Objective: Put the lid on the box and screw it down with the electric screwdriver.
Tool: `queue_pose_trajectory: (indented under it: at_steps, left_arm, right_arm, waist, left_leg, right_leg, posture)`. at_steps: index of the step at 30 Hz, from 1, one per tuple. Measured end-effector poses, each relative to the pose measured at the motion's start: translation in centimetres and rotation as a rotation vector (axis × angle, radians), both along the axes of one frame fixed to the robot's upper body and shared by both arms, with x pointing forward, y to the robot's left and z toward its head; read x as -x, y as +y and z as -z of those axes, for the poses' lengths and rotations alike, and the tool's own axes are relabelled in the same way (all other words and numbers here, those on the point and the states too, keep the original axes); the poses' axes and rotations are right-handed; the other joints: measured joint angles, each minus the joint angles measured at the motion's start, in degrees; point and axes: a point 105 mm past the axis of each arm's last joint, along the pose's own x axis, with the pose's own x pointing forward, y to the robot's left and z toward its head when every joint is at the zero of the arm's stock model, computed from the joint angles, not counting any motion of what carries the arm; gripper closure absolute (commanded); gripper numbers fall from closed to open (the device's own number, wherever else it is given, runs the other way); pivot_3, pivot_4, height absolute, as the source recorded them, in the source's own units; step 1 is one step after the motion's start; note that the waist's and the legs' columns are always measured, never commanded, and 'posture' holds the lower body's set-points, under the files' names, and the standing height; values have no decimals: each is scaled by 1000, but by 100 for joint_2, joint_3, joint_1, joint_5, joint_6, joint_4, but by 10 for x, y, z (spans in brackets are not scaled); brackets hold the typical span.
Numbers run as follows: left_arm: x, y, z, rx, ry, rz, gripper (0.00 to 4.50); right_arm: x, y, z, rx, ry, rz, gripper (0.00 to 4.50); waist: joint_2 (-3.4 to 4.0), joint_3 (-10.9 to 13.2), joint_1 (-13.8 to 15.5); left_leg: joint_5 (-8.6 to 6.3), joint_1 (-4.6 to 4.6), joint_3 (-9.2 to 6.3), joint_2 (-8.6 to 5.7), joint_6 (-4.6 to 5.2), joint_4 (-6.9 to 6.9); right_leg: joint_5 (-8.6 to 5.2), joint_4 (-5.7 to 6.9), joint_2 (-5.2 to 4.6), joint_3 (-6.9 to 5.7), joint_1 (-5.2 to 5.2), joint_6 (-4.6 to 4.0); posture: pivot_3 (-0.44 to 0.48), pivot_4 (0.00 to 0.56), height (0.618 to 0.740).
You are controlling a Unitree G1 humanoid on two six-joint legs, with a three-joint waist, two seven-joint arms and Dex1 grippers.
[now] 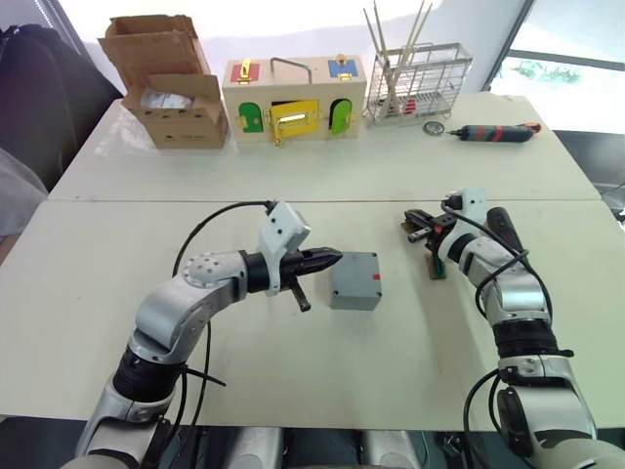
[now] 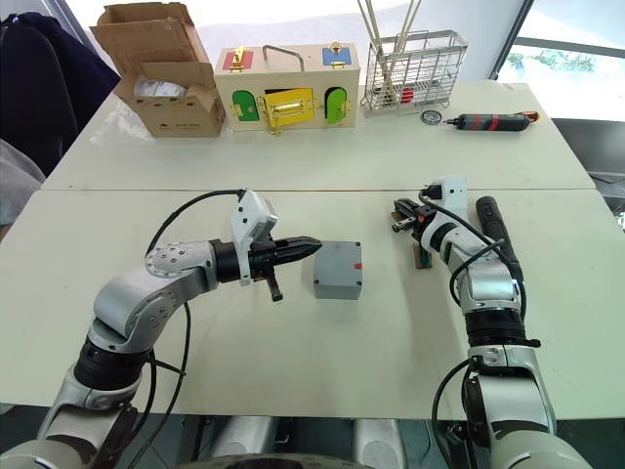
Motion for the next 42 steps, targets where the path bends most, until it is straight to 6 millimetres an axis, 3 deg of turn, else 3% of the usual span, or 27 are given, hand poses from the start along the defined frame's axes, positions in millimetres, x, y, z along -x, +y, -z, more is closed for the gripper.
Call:
queue_pose_trajectory:
  at_steps: [7, 13, 22, 26, 29, 32, 38, 42]
  left_arm:
    - [0, 0, 1, -2, 1, -3, 4500]
    - [0, 0, 1, -2, 3, -3, 4500]
    - [1, 0, 1, -1, 4, 2, 4500]
    - [9, 10, -3, -26, 12, 46, 4500]
    - [16, 18, -5, -52, 15, 75, 4500]
    - [25, 22, 4, -70, 53, 100, 4500]
    - [28, 27, 11, -97, 75, 97, 4500]
    - [27, 27, 11, -94, 70, 92, 4500]
  right_arm:
    - [1, 1, -2, 0, 0, -2, 4428]
    - [5, 5, -26, -1, -60, -16, 4428]
    - [10, 3, -45, 3, -96, -30, 4428]
    - [53, 22, -70, -18, -139, -266, 4428]
    - [80, 39, -61, -48, -73, -403, 4428]
    - [92, 52, -51, -68, -14, -464, 4428]
    - [98, 73, -40, -78, 12, -518, 4428]
    - [98, 75, -34, -69, 31, -520, 4428]
  waist:
    - [0, 0, 1]
    - [0, 0, 6]
    - [0, 0, 7]
    - [0, 0, 13]
    - [0, 0, 2]
    - [0, 0, 4]
    - [-1, 0, 41]
    - [-1, 0, 27]
  left_leg:
    - [0, 0, 0, 0, 0, 0]
    - [0, 0, 0, 0, 0, 0]
    - [0, -1, 0, 0, 0, 0]
    - [-1, -9, -5, 2, 2, -10]
    - [-2, -2, 5, 2, 3, -1]
    - [-2, 0, 5, 4, 3, -1]
    - [-2, -2, 2, 1, 3, -1]
    - [-2, -2, 2, 2, 3, -1]
  right_leg:
    - [0, 0, 0, 0, 0, 0]
    - [0, 0, 0, 0, -1, 0]
    - [0, 0, 0, 1, -2, 0]
    - [0, 0, 1, 0, -11, 0]
    - [0, -1, 0, 7, -4, 0]
    - [-1, 4, 2, 8, -5, -1]
    - [-1, 0, 0, 8, -5, -1]
    - [-1, 1, 0, 8, -6, -1]
  posture:
    - [0, 150, 731]
    - [0, 150, 731]
    - [0, 150, 731]
    - [0, 150, 731]
    - [0, 150, 731]
    - [0, 150, 731]
    - [0, 150, 731]
    - [0, 150, 731]
